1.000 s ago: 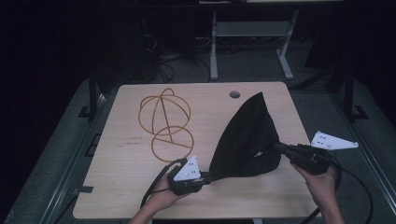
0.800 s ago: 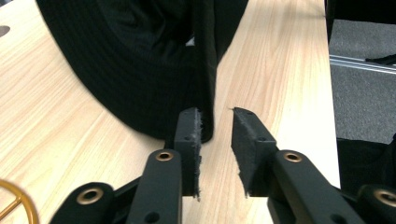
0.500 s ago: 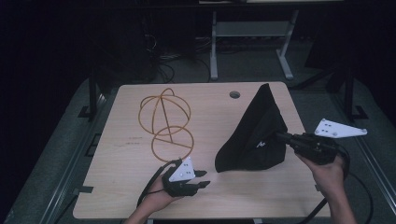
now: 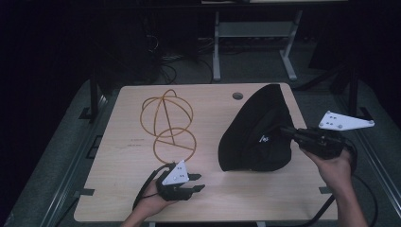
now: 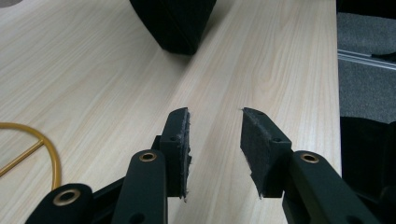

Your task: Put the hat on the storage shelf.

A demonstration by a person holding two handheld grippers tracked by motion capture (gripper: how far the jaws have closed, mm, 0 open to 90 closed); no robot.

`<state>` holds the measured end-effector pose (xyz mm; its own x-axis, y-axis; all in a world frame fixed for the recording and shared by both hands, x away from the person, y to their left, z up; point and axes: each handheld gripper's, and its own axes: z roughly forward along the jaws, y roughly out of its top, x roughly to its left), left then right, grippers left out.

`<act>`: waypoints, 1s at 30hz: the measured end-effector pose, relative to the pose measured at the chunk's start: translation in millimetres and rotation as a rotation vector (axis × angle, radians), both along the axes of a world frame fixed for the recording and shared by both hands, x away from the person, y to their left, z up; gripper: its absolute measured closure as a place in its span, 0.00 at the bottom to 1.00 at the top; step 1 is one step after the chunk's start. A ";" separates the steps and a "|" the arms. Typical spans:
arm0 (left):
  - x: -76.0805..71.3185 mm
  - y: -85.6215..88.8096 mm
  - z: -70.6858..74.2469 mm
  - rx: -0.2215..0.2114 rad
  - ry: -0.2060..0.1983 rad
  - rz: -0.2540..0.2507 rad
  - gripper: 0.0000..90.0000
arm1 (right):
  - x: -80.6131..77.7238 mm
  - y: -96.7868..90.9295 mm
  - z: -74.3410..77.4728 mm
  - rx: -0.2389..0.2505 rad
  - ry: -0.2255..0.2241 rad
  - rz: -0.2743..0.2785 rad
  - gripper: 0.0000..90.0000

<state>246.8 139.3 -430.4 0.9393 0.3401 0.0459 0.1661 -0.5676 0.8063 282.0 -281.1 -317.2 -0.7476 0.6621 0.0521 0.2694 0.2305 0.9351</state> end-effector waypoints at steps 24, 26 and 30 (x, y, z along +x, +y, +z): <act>2.2 19.3 -3.4 -0.004 -0.002 0.041 0.61 | 12.5 22.4 59.5 -0.011 -0.086 0.044 0.97; 1.8 19.7 -3.6 -0.009 -0.006 0.044 0.60 | 15.1 27.4 68.3 -0.010 -0.099 0.053 0.98; 1.9 20.9 -4.0 -0.008 -0.011 0.043 0.60 | 18.7 34.2 76.9 -0.012 -0.112 0.060 0.98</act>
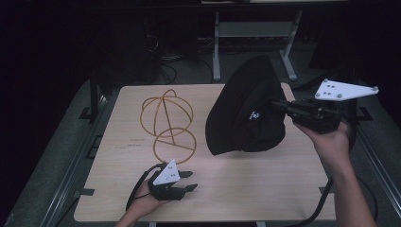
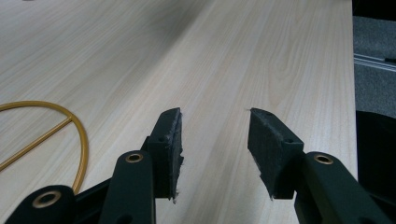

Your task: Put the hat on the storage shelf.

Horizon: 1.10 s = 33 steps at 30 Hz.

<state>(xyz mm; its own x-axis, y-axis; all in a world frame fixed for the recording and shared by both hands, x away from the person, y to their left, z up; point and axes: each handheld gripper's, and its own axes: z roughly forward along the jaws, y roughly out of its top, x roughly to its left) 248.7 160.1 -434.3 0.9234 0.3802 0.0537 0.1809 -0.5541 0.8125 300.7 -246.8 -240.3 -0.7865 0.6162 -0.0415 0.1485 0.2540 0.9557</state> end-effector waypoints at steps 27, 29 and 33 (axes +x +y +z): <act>-1.5 -2.4 -8.0 0.028 0.011 -0.017 0.57 | 34.4 68.8 46.6 -0.032 -0.007 0.112 0.97; -1.5 -2.3 -8.8 0.026 0.014 -0.017 0.57 | 37.6 73.9 48.6 -0.029 -0.001 0.125 0.97; -1.4 -2.8 -9.8 0.032 0.015 -0.019 0.57 | 43.2 82.1 51.3 -0.037 0.003 0.138 0.97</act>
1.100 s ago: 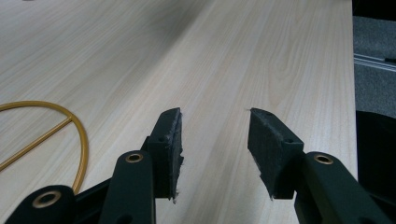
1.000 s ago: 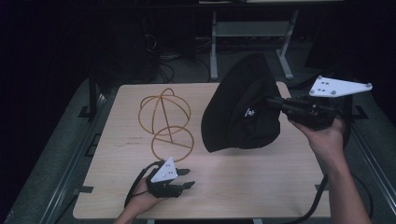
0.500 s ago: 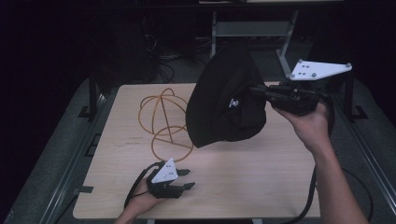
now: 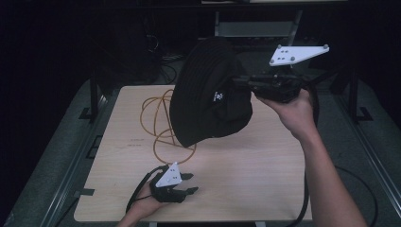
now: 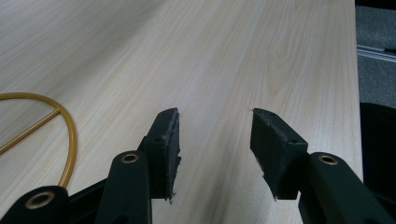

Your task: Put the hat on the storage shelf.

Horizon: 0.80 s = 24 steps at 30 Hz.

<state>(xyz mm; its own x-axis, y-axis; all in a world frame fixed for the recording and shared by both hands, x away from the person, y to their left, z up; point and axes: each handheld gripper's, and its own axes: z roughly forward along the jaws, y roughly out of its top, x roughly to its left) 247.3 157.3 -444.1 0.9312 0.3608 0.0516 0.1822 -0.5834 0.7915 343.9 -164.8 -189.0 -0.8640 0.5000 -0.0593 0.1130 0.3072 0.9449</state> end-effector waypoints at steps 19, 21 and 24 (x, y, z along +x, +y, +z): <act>-3.7 -6.7 -2.6 0.015 -0.006 -0.029 0.57 | 18.1 46.6 19.3 -0.031 0.011 0.051 0.97; -3.2 -5.9 -2.0 0.015 -0.006 -0.029 0.57 | 21.5 53.3 22.8 -0.044 0.011 0.057 0.97; -3.2 -5.4 -2.0 0.009 -0.004 -0.025 0.56 | 24.9 60.3 26.2 -0.049 0.015 0.065 0.97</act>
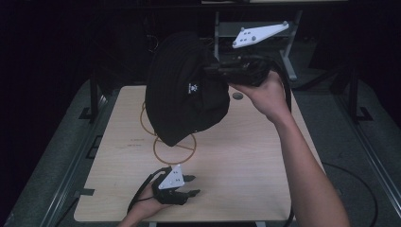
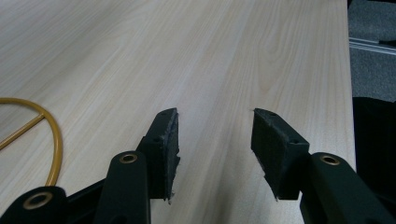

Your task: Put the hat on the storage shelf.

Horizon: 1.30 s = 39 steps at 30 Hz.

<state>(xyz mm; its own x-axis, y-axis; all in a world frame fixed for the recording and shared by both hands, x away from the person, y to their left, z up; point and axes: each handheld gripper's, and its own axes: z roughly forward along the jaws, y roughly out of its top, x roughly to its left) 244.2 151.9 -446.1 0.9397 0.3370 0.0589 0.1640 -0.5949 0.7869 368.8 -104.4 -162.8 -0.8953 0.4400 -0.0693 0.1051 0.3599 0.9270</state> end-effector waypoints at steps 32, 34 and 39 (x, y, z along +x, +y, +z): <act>-5.3 -10.4 1.9 0.016 -0.014 -0.057 0.55 | 60.0 113.1 -20.9 -0.141 0.117 0.038 0.97; -6.2 -12.0 1.4 0.019 -0.013 -0.062 0.55 | 62.2 119.3 -24.1 -0.147 0.126 0.045 0.97; -6.9 -14.7 0.9 0.019 -0.014 -0.074 0.55 | 69.0 135.2 -31.6 -0.172 0.149 0.037 0.97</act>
